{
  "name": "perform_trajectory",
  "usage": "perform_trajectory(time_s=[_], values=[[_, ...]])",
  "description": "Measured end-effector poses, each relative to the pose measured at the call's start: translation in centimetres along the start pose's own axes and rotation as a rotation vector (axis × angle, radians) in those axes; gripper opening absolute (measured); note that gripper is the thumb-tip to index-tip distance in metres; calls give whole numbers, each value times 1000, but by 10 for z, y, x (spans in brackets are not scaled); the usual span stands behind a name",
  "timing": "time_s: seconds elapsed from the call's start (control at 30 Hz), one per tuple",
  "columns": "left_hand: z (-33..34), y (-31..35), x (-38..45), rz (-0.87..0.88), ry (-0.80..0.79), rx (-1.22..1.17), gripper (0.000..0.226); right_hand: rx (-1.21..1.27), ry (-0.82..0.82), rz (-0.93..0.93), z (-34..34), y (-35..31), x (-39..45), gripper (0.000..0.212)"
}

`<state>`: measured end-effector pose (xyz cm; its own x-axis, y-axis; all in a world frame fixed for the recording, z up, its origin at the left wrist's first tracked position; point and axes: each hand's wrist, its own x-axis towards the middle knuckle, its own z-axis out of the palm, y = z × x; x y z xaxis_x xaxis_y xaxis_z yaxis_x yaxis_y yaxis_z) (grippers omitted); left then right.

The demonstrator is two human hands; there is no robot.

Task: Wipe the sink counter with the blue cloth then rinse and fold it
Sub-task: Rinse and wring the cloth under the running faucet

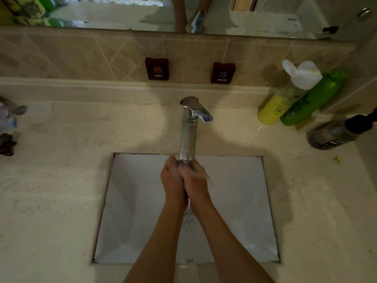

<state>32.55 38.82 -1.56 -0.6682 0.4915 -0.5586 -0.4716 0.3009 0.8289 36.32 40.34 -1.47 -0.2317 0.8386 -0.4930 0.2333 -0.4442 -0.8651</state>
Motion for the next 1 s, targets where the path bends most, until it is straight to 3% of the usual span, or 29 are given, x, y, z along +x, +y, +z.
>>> perform_trajectory(time_s=[0.13, 0.3, 0.4, 0.47, 0.63, 0.77, 0.87, 1.0], values=[[1, 1, -6, 63, 179, 33, 41, 39, 0, 11, -7, -10, 2, 20], [0, -2, -16, 241, 312, 229, 35, 402, -190, 423, -6, -8, 9, 12], [-4, -2, -16, 253, 292, 298, 19, 500, -155, 466, -9, -1, 10, 38], [-6, -6, -8, 169, 215, 210, 8, 548, -136, 457, -11, 4, 5, 41], [-12, -11, 12, -41, 135, 11, 27, 324, -203, 163, -1, -3, -19, 25], [-14, -6, 10, 29, 88, 246, 28, -186, -75, -159, 8, 12, -15, 23], [-12, -11, 7, 173, 103, 461, 23, -246, 6, -166, 7, 14, -5, 28], [-15, -12, 5, 47, 38, 429, 20, -263, -51, -46, 6, 9, 1, 34]])
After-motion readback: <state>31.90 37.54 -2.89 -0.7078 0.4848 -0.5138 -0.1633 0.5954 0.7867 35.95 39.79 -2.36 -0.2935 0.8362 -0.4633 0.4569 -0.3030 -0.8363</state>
